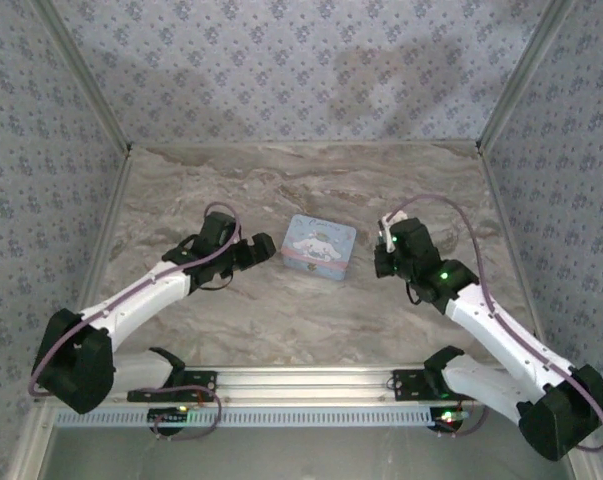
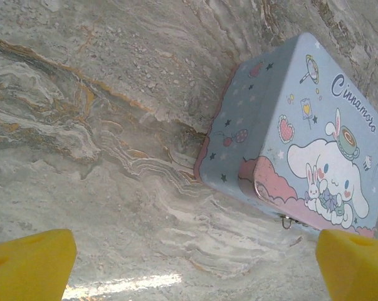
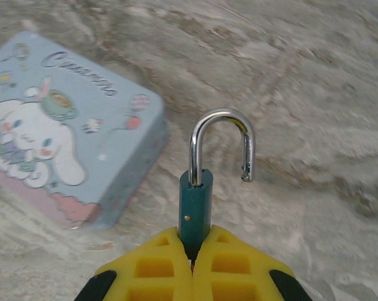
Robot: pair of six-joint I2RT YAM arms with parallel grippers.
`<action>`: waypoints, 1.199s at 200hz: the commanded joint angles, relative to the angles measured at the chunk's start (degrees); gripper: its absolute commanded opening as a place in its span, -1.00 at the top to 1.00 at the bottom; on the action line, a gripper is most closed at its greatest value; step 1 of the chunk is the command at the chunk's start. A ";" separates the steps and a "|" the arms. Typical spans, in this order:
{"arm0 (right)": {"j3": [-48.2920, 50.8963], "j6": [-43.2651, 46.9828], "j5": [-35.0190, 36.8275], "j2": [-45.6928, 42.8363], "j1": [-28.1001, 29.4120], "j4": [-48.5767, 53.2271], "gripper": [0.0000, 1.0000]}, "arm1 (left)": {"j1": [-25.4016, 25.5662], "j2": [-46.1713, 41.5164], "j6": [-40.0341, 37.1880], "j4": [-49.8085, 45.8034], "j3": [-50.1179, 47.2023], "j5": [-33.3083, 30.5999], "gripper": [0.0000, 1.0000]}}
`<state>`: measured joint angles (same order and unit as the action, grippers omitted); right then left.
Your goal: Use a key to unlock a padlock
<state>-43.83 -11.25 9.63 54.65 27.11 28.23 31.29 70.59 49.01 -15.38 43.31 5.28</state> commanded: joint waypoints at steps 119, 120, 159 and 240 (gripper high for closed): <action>1.73 -10.78 -8.92 15.10 -21.13 1.05 1.00 | 0.34 -3.37 -0.91 -0.79 -2.97 -2.21 -0.96; 1.73 -10.80 -8.97 15.20 -21.22 1.00 1.00 | 0.35 -3.40 -0.88 -0.79 -3.01 -2.21 -0.96; 0.95 -11.17 -9.06 22.18 -21.58 -2.31 1.00 | 0.31 -3.57 -0.52 -0.13 -3.46 -2.25 -0.96; -0.44 -11.35 -8.90 29.62 -21.71 -5.06 0.78 | 0.31 -3.51 -0.59 -0.07 -3.23 -2.29 -0.96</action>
<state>-42.78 -21.69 0.62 82.89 5.69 22.87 31.29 67.92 48.90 -15.40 40.29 3.53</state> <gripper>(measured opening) 0.080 0.981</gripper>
